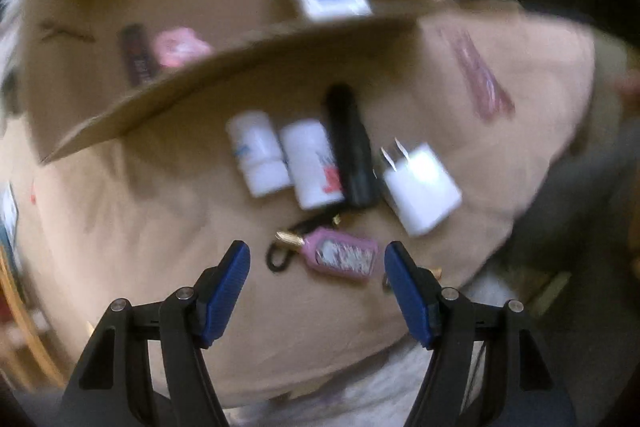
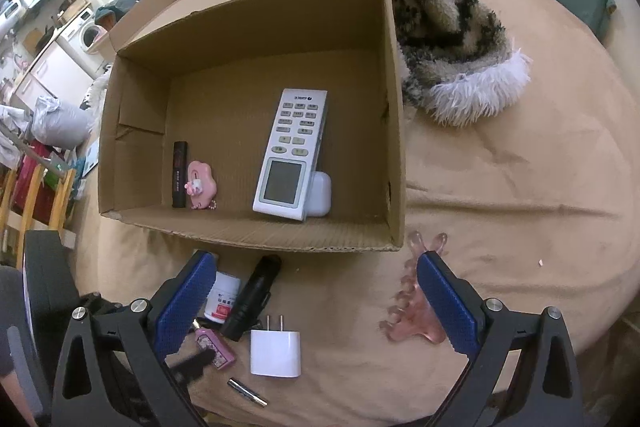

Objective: Organize rigid objects
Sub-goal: 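Grasp the pink perfume bottle with the left gripper while the right grasps the AA battery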

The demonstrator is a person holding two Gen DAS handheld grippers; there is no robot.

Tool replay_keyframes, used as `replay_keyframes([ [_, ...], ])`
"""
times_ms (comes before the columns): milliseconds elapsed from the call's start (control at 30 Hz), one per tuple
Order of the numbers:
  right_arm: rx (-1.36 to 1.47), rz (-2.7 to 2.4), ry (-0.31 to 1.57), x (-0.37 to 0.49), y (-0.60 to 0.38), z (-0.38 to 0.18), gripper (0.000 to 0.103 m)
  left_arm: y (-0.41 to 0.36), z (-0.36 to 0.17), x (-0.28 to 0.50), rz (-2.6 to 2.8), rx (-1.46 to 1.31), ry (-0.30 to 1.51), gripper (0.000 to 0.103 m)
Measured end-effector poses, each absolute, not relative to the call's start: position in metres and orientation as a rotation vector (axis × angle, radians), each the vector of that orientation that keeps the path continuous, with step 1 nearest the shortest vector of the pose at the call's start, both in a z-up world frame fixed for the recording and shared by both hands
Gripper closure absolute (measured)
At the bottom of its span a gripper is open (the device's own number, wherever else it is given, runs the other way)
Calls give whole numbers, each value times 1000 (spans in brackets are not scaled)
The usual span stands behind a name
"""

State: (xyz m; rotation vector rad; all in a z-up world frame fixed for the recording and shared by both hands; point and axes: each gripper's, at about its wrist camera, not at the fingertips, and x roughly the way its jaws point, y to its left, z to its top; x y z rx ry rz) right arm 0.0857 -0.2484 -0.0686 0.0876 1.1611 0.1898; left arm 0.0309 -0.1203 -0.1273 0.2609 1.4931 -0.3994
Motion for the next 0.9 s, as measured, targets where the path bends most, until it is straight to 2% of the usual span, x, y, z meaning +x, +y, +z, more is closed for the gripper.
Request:
replay_keyframes([
  [433, 152, 147, 1178, 87, -266, -71, 0, -144, -157, 32, -443, 399, 1536, 36],
  [533, 168, 138, 1193, 88, -270, -74, 0, -149, -158, 34, -437, 407, 1523, 43],
  [600, 172, 133, 1198, 88, -271, -75, 0, -153, -158, 35, -445, 400, 1517, 43],
  [733, 168, 129, 1202, 89, -272, -76, 0, -143, -141, 42, -437, 370, 1475, 43],
  [900, 155, 121, 1213, 87, -273, -78, 0, -101, -95, 50, -377, 176, 1391, 43],
])
